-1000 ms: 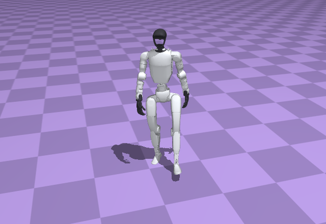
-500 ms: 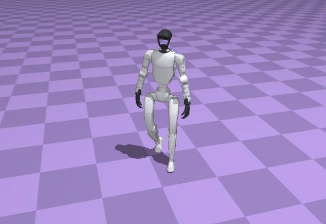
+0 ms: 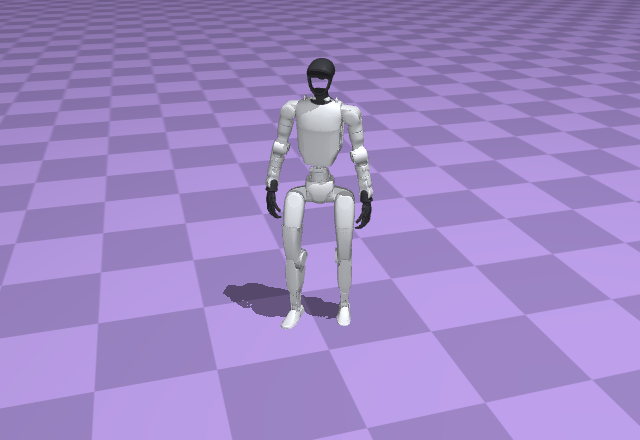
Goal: Walk
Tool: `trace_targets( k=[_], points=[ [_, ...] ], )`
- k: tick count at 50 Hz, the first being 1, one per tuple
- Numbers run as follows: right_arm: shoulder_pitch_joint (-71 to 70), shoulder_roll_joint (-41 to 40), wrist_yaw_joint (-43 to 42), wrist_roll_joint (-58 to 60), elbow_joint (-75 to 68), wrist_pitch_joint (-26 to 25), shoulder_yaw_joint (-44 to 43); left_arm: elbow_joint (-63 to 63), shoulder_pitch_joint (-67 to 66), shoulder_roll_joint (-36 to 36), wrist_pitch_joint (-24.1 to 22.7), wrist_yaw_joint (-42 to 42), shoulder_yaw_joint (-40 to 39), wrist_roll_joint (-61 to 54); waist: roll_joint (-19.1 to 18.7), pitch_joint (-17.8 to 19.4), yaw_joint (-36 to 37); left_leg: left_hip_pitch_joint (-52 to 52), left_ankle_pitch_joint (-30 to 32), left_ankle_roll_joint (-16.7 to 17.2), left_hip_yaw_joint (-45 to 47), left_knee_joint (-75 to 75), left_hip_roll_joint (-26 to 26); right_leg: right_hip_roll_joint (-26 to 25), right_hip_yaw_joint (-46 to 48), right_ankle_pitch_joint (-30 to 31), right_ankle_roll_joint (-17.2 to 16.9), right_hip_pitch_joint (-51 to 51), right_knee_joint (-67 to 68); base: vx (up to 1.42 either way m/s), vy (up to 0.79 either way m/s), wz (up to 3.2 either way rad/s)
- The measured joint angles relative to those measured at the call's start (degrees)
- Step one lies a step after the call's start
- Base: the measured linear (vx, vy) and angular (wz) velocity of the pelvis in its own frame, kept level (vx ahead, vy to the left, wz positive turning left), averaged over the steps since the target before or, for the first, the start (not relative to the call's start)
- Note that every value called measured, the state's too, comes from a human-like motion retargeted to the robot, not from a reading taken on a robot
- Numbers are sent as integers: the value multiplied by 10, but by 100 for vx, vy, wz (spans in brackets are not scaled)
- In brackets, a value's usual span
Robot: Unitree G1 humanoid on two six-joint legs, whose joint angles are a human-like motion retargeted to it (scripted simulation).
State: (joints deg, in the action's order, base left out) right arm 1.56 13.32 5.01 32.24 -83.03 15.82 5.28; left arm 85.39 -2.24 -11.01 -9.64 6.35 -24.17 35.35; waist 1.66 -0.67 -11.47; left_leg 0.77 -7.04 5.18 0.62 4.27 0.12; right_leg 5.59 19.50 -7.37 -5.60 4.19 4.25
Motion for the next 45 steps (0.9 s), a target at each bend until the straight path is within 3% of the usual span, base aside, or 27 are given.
trace_targets(
  k=[10, 13, 16, 20, 23, 27, 36, 45],
  points=[
    [-16, 7, 0, -14, 4, 5, -11, 18, -53, 2, 20, -2, -33, 0, -1, 0, -4, 41, 71, 98, -32, 70, -16, -11, 2, -13, 25, 3, -12, 9, -7, 22],
    [-21, 18, 2, -14, 5, 5, -14, 13, -47, 9, 19, -3, -34, -6, 10, 5, 1, 65, 62, 98, -40, 114, -56, 21, -3, -15, 12, 1, -9, 3, 19, 14],
    [-18, 20, 1, -8, 0, 1, -11, 7, -46, 12, 16, -5, -35, -8, 13, 6, 6, 84, 42, 97, -58, 127, -36, 2, -4, -19, 28, -7, -16, 3, -21, -11],
    [-12, 18, -2, -4, -9, -3, -12, -4, -44, 13, 10, -5, -32, -9, 18, 9, 8, 101, 18, 28, -97, 91, -35, -8, -4, -21, 34, -24, -26, 7, -5, -14],
    [-2, 14, 0, -5, -9, -2, -14, -9, -39, 11, 7, -8, -26, -9, 23, 10, 12, 105, 50, -24, -155, 35, -45, -12, -6, -25, 33, -40, -32, 12, 3, -20],
    [11, 12, 1, -5, -11, -2, -15, -9, -26, 8, 5, -9, -20, -11, 31, 9, 20, 102, 49, -16, -215, 27, -62, -10, -21, -29, 31, -49, -32, 12, 9, -30],
    [8, 11, 4, 5, -9, -4, -12, -6, -4, -6, 1, -21, -20, -17, 38, 8, -3, 85, 20, -51, -138, 4, -44, -1, -43, -38, 14, -37, -14, 6, 12, -36],
    [-26, 4, 7, 5, 0, -1, 9, 4, 4, -45, 23, -44, -38, -23, 36, 17, -15, 90, -15, -62, -27, -9, -5, 8, -98, 0, -39, 42, 43, -9, 10, -138]
  ],
)
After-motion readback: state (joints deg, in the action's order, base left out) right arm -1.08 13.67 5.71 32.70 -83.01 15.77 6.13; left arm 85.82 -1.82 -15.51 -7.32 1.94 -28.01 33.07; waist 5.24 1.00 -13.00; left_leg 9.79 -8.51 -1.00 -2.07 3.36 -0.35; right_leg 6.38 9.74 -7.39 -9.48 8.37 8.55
